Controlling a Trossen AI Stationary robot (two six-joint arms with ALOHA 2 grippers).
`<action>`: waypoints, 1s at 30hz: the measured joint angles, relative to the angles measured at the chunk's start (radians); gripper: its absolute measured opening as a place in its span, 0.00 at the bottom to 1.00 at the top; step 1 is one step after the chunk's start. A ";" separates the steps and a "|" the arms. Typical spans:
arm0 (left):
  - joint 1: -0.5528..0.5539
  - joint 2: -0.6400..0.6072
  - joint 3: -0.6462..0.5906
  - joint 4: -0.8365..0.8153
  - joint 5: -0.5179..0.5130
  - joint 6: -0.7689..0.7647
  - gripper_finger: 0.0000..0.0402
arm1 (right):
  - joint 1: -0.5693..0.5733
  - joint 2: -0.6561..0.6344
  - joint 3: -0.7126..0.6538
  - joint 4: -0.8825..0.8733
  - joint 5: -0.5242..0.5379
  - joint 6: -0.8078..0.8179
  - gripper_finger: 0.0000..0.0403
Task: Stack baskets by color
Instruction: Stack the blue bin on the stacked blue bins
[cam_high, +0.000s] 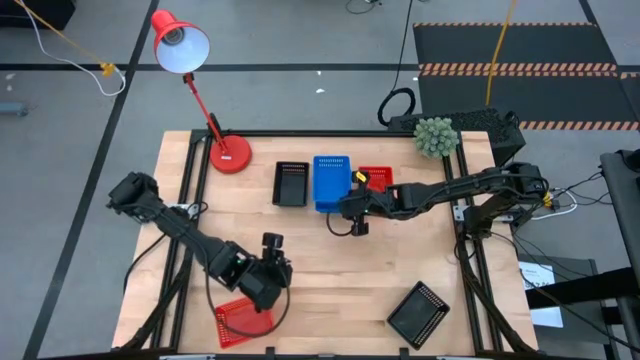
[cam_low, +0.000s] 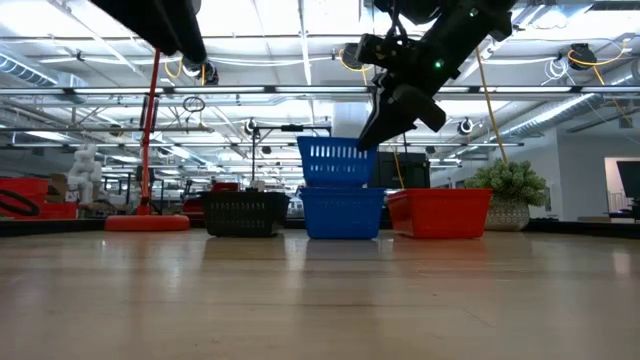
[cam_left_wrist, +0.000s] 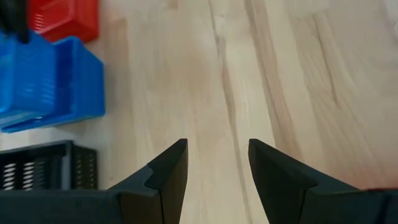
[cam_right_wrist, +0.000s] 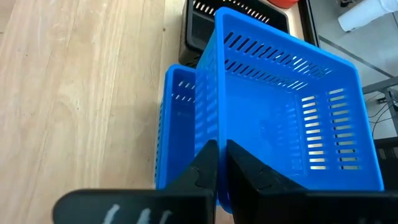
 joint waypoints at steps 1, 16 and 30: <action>0.009 0.000 -0.009 0.016 0.018 0.013 0.43 | 0.000 0.000 0.000 -0.001 -0.003 0.000 0.03; 0.086 0.000 -0.063 0.175 0.149 0.113 0.43 | -0.006 0.000 -0.009 0.007 -0.077 0.011 0.03; 0.090 0.000 -0.063 0.200 0.163 0.163 0.43 | -0.040 0.000 -0.092 0.090 -0.078 -0.002 0.03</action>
